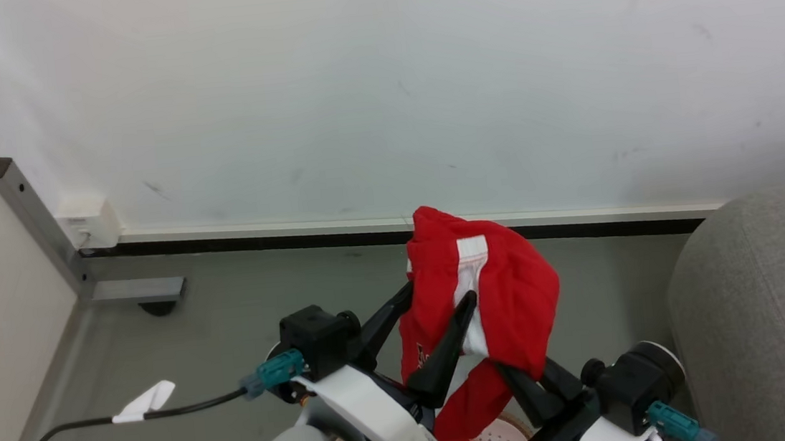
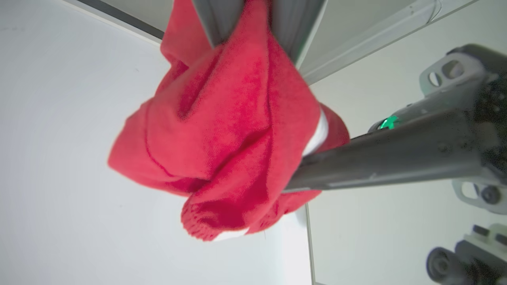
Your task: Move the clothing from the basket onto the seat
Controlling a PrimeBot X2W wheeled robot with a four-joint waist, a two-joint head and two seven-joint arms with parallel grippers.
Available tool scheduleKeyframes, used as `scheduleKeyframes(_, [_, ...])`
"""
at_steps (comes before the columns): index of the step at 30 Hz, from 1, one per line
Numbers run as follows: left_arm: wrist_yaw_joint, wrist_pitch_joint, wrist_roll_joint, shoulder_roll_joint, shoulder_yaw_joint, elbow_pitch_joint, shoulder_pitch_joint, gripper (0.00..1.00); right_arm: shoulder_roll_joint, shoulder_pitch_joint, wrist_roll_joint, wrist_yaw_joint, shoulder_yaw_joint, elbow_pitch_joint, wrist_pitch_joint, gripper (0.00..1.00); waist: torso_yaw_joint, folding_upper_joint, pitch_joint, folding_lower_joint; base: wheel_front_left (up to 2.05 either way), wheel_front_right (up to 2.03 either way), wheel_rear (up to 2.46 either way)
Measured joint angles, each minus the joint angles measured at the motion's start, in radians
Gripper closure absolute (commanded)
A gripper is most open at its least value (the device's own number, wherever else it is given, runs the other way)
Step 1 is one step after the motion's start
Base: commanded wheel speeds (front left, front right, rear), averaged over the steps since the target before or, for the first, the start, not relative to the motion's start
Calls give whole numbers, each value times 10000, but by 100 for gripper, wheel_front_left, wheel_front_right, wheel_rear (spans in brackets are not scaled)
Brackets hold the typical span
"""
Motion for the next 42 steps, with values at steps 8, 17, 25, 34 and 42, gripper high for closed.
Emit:
scheduleKeyframes(8, [111,-81,113,105,25,-454,114,0,-255,194,-79,0,-988,-238,0,100,-894,0,173,0,0,0,0])
scheduleKeyframes(17, [174,-205,593,318,54,-805,214,0,-554,256,190,0,-1952,-865,161,100,-2381,0,440,0,0,0,0])
scheduleKeyframes(25, [-6,-244,1197,403,-123,-918,50,0,-602,536,17,0,-3026,-1580,209,100,-3675,0,951,1,0,0,0])
scheduleKeyframes(34, [67,-245,1572,502,-274,-826,-110,0,-408,689,-123,0,-3536,-2107,205,100,-4774,0,1583,0,0,0,0])
scheduleKeyframes(42, [52,-153,1758,606,-374,-872,-337,0,-301,663,-242,0,-3747,-2272,167,100,-5165,0,2171,0,0,0,0])
